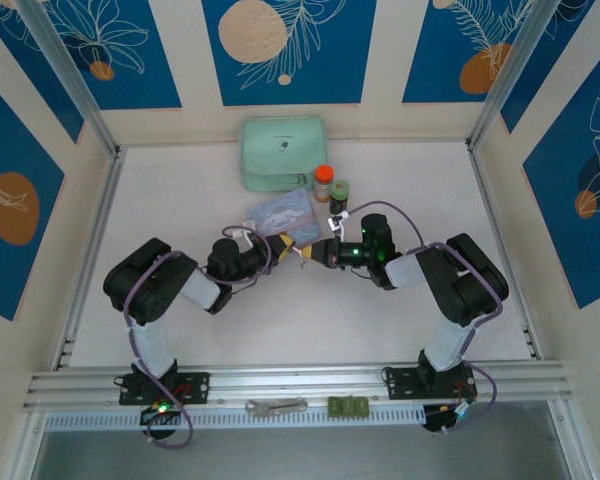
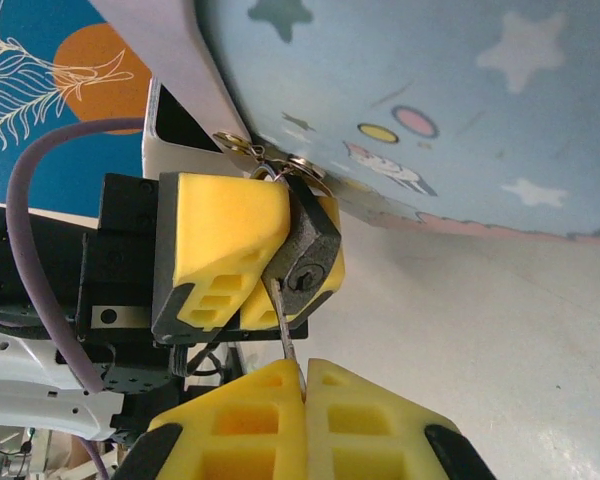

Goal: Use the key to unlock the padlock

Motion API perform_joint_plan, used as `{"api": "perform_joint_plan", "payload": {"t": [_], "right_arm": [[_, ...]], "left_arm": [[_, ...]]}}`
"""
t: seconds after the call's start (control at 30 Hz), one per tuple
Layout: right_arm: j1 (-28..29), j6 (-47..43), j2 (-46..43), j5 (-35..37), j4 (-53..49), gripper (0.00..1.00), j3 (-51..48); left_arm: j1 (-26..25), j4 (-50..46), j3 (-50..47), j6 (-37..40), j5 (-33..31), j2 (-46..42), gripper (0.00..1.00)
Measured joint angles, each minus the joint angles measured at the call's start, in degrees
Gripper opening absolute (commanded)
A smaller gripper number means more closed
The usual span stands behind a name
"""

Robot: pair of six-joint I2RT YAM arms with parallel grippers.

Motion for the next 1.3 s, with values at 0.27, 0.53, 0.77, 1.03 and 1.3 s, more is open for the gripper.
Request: {"api": "perform_joint_plan", "payload": {"t": [0.27,0.53,0.77,1.03,1.3], "right_arm": [[-0.61,0.07,-0.39,0.17,-0.22,0.0,-1.75],[-0.55,0.13,-0.37,0.13,0.22,0.0,-1.66],[0.13,0.33,-0.15,0.13,0.44,0.0,-0.33],[0.81,1.27,2.29,0.15,1.29,0.0,1.09],[0.81,1.38,2.32,0.11,1.29,0.0,1.2]], "left_arm": [[0.0,0.04,0.0,0.0,0.0,0.0,0.0],[-0.11,0.04,0.0,0.0,0.0,0.0,0.0],[-0.37,0.07,0.0,-0.02,-0.02,0.0,0.0],[-0.42,0.04,0.0,-0.02,-0.46,0.0,0.0],[-0.42,0.04,0.0,0.0,-0.44,0.0,0.0]]}}
